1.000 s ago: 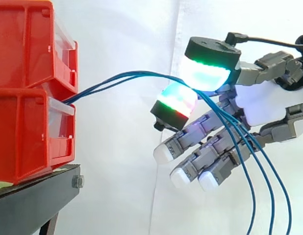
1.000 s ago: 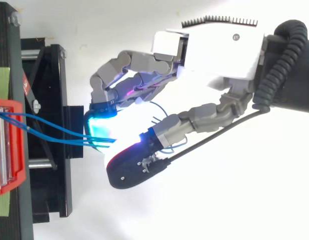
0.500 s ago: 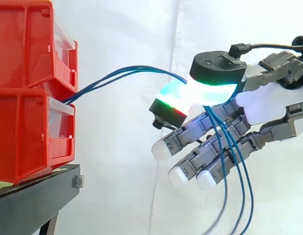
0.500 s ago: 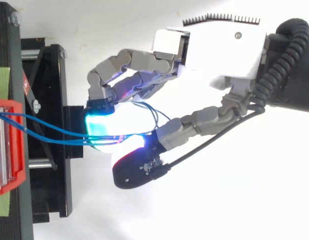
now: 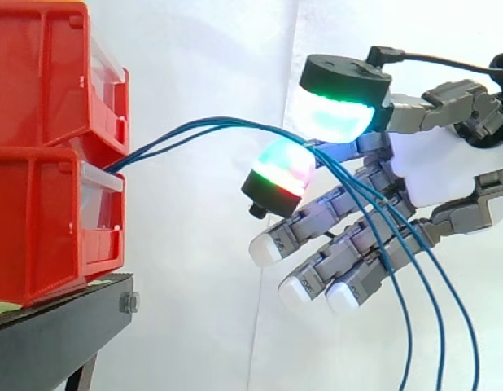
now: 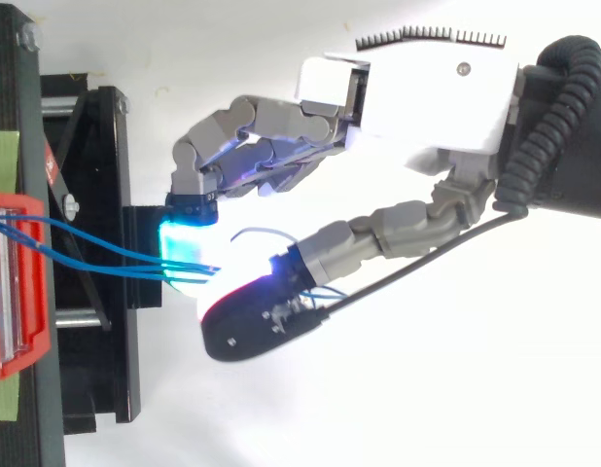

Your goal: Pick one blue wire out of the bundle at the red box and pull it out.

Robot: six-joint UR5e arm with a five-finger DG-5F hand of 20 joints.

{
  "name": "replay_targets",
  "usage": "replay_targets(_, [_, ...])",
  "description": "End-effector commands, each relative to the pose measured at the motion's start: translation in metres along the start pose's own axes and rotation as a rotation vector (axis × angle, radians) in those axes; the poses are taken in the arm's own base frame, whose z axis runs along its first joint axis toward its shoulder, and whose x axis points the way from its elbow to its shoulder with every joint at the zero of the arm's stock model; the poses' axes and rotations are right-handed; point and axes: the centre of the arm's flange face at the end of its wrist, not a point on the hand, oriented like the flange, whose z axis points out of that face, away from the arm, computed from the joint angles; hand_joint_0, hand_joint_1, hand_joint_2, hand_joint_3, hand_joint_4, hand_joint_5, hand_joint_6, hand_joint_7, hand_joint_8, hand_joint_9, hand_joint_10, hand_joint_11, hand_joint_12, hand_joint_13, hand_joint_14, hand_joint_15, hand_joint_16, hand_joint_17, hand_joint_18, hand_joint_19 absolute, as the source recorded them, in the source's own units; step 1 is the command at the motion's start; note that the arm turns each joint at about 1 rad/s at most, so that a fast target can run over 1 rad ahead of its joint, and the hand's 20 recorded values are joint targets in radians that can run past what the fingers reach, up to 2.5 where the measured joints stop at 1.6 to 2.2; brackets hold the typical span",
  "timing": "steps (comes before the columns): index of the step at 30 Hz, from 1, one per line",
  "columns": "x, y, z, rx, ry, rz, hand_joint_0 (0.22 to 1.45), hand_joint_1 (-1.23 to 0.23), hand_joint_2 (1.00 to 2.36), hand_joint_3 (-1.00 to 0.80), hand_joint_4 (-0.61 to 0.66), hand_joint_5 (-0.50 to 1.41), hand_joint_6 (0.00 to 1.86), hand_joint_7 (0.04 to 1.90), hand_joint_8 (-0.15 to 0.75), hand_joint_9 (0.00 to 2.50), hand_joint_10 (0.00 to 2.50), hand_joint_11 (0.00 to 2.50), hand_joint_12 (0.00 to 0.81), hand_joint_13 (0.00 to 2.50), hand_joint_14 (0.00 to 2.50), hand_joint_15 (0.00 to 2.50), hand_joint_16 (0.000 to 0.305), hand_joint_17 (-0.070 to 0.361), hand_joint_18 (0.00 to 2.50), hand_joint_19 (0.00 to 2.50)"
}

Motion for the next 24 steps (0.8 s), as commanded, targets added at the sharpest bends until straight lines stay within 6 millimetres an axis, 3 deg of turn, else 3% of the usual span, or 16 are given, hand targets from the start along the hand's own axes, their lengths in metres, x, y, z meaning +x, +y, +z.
replay_targets(1, [-0.0001,-0.0001,0.0000,0.001,0.000,0.000,0.56,-0.63,1.00,-0.50,-0.15,-0.16,0.84,1.12,0.203,0.63,0.00,0.18,0.357,0.46,0.01,0.28,0.047,0.106,0.48,0.42])
replay_targets(7, [-0.0001,-0.0001,0.0000,0.001,0.000,0.000,0.59,-0.76,1.02,-0.22,-0.10,-0.17,0.89,1.13,0.211,0.65,0.01,0.22,0.357,0.50,0.01,0.28,0.046,0.103,0.52,0.41])
replay_targets(13, [-0.0001,-0.0003,-0.0002,0.002,0.000,-0.001,0.62,-0.82,1.02,-0.27,-0.21,-0.17,0.88,1.08,0.168,0.67,0.00,0.14,0.346,0.52,0.01,0.26,0.045,0.101,0.55,0.39])
replay_targets(18, [-0.0001,-0.0003,-0.0002,0.002,0.000,-0.001,0.56,-0.73,1.01,-0.31,-0.18,-0.12,0.75,1.09,0.108,0.68,0.00,0.02,0.328,0.48,0.01,0.20,0.046,0.104,0.52,0.39])
replay_targets(24, [-0.0001,-0.0003,-0.0002,0.002,0.000,-0.001,0.61,-0.87,1.02,-0.10,-0.28,-0.17,0.86,1.16,0.131,0.65,0.00,0.07,0.335,0.49,0.01,0.22,0.045,0.102,0.55,0.37])
